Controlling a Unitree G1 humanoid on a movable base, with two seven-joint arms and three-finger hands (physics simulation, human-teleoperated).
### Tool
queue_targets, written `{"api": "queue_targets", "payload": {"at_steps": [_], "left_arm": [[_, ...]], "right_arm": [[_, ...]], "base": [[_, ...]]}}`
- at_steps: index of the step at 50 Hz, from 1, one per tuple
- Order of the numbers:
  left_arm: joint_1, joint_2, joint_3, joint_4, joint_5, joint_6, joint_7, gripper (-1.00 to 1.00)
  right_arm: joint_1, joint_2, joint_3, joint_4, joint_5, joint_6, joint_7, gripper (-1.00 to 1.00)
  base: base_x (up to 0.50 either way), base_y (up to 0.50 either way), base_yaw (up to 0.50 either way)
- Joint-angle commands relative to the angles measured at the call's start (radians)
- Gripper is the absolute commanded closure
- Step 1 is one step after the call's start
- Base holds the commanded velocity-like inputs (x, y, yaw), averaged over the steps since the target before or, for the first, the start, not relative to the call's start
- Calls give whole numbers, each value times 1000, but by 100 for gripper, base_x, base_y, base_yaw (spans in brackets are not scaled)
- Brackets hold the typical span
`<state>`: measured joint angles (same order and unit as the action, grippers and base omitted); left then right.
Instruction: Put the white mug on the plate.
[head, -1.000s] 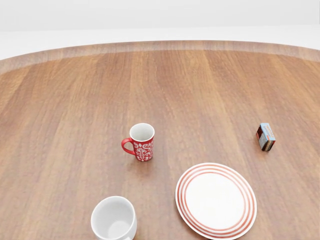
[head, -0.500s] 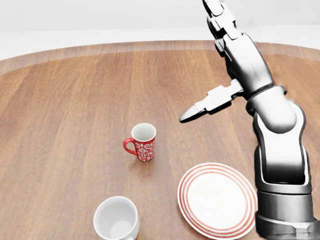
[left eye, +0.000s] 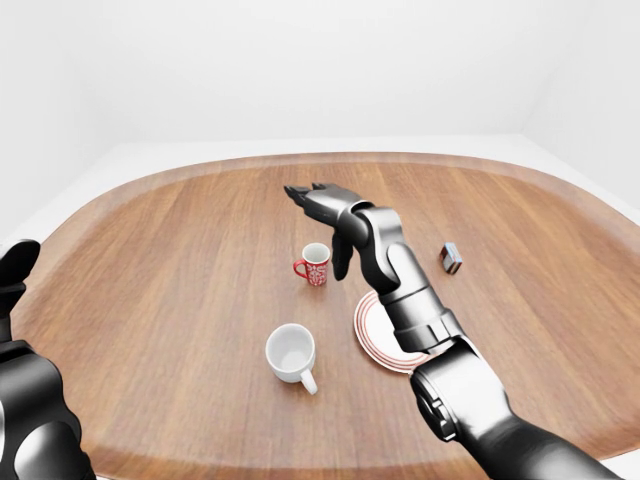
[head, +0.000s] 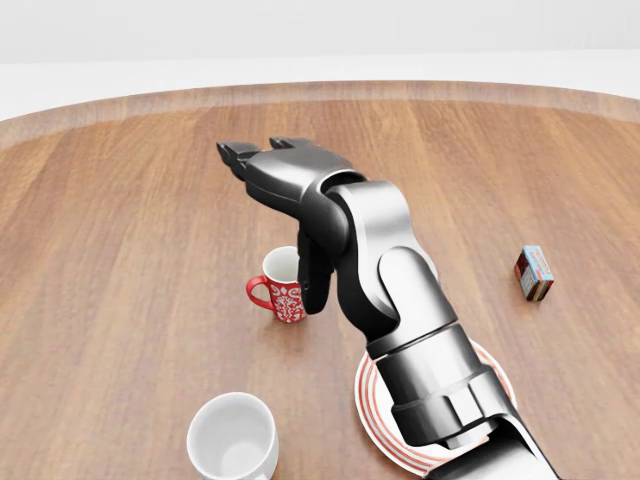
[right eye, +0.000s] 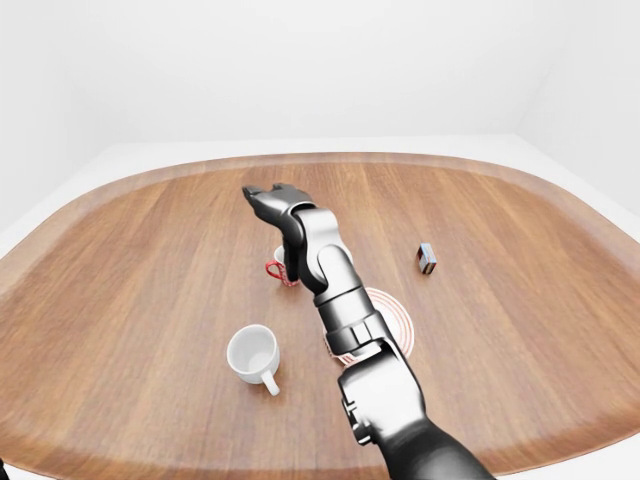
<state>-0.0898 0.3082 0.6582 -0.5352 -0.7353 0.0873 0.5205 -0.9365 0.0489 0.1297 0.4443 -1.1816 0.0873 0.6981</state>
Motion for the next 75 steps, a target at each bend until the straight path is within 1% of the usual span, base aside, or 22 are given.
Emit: {"api": "queue_targets", "payload": {"at_steps": [1, 5, 10, 16, 19, 22, 29, 35, 40, 53, 60, 75], "left_arm": [[0, -1, -1, 6, -2, 0, -2, -100], [1, -1, 0, 1, -5, 0, -1, -100], [2, -2, -3, -2, -1, 0, 0, -100], [2, 3, 5, -9, -12, 0, 3, -100], [2, 2, 4, -5, -10, 0, 2, -100], [1, 2, 3, -3, -9, 0, 2, -100], [3, 0, 3, 0, -10, 0, 0, -100], [5, 1, 6, -6, -16, 0, 1, -100], [5, 1, 5, -5, -15, 0, 0, -100], [4, 2, 6, -1, -16, 0, 1, -100], [4, 2, 6, -1, -16, 0, 1, -100], [6, 2, 8, 1, -18, 0, 1, -100]], "right_arm": [[46, 83, 68, -70, -225, -1, 0, -100], [125, 113, 84, -149, -268, -35, 0, -100], [250, 155, 129, -219, -321, -78, 0, -100], [337, 187, 159, -229, -368, -114, 0, -100], [370, 198, 173, -216, -388, -125, 0, -100], [385, 208, 180, -208, -400, -128, 0, -100], [493, 231, 238, -275, -431, -152, 0, -100], [571, 235, 283, -301, -454, -174, 0, -100], [642, 230, 331, -338, -471, -175, 0, -100], [720, 241, 407, -403, -496, -175, 0, -100], [725, 245, 421, -402, -499, -175, 0, -100], [703, 250, 401, -290, -506, -175, 0, -100]], "base": [[0, 0, 0], [0, 0, 0], [0, 0, 0], [0, 0, 0], [0, 0, 0], [0, 0, 0], [0, 0, 0], [0, 0, 0], [0, 0, 0], [0, 0, 0], [0, 0, 0], [0, 0, 0]]}}
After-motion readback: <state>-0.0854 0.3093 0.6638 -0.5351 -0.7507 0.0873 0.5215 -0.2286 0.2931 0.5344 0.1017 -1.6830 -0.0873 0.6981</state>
